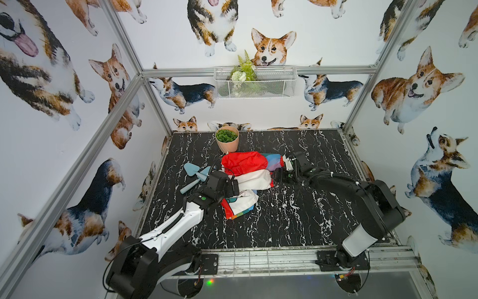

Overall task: Unzip the jacket
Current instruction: Flatten out the jacket at the center of the board.

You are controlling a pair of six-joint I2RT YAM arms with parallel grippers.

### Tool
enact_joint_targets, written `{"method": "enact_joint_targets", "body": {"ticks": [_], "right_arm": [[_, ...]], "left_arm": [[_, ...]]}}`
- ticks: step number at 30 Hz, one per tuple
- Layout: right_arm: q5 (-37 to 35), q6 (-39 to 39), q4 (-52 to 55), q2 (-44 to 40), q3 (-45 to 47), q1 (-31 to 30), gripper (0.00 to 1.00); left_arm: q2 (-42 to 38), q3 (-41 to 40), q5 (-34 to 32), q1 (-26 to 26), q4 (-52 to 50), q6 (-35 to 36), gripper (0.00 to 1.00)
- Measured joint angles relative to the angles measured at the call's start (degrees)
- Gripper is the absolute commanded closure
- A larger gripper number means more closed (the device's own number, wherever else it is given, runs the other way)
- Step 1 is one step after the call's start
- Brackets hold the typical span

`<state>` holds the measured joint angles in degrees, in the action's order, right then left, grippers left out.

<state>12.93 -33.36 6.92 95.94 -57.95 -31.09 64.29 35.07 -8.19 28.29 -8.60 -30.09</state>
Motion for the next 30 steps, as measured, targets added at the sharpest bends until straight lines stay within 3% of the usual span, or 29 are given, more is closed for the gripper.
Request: {"method": "enact_joint_targets", "body": {"ticks": [3, 9, 12, 19, 26, 30], "right_arm": [[1.75, 0.11, 0.9, 4.87, -5.81, -0.02, 0.21], [2.05, -0.04, 3.19, 12.04, -15.63, -0.04, 0.09], [0.83, -2.47, 3.98, 14.78, -18.99, -0.04, 0.09], [-3.13, -11.52, 4.22, 19.76, -24.37, -0.33, 0.17], [-3.93, -14.47, 6.01, 26.16, -33.7, -1.14, 0.22], [-3.89, -14.62, 7.87, 28.76, -35.98, -1.27, 0.36]], "left_arm": [[-1.01, -1.16, 2.38, -2.62, 0.33, -1.25, 0.0], [-1.92, -3.96, 6.45, -8.57, 1.55, -4.09, 0.0], [-1.62, -4.31, 8.26, -10.95, 2.23, -5.29, 0.0], [-1.36, -4.35, 9.81, -12.15, 3.74, -6.08, 0.0], [-1.16, -4.33, 9.79, -12.24, 3.85, -5.9, 0.0], [-0.68, -4.33, 9.75, -12.26, 4.07, -5.66, 0.0]]}}
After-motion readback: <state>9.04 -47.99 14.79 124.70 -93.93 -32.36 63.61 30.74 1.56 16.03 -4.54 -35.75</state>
